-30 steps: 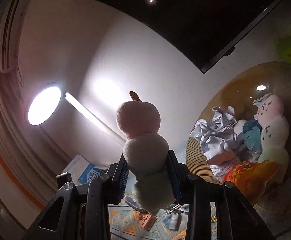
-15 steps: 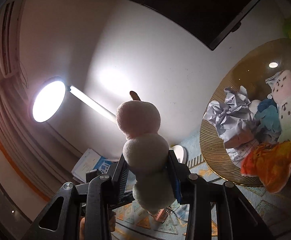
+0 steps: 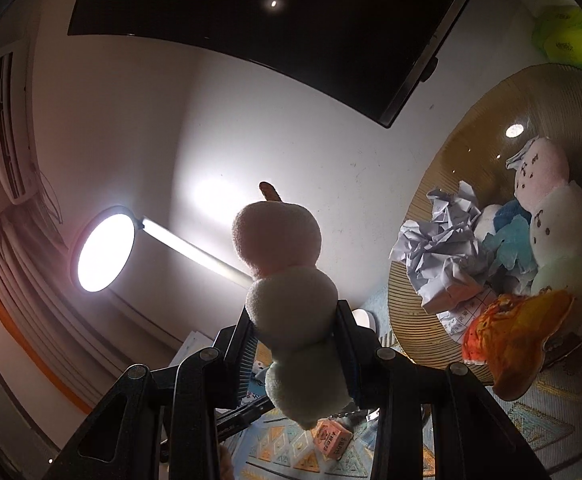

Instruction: Organize objects

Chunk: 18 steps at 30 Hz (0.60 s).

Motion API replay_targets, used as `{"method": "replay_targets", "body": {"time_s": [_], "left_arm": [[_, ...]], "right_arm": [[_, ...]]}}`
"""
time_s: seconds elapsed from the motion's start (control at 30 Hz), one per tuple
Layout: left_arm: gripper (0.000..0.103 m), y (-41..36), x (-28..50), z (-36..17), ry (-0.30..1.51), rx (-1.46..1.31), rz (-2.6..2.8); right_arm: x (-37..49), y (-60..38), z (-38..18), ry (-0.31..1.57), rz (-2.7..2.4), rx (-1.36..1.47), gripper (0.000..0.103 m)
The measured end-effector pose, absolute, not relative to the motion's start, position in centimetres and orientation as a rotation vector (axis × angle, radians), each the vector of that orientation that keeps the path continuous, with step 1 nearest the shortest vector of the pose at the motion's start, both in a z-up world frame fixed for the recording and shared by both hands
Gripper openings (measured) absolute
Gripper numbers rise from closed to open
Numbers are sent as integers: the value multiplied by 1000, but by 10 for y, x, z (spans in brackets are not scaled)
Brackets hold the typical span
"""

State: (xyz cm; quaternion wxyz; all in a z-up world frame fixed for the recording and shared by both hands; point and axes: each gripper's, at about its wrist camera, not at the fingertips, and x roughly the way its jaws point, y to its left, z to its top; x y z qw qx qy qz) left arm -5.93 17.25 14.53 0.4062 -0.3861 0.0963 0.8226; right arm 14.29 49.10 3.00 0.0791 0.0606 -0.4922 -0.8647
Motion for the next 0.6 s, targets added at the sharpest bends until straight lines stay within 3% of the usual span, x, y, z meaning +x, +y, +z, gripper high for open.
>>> {"method": "replay_targets", "body": {"time_s": [0.13,0.33,0.37,0.47,0.6], "left_arm": [[9,173,-49,157,279,-914,2087],[10,184,-72,124,187,-1034,2104],[11,187,-72,122,166,-1034,2081],[27,201,-69,116,144,-1026,2063],[27,213,-70,100,156,-1057,2040]], "right_arm": [[145,493,30,-1482,-2599,175,36],[140,491,25,-1484,-2609,234,36],[139,490,25,-1480,-2609,242,36],[138,487,26,-1463,-2612,248,36],[140,485,30,-1432,-2630,248,36]]}}
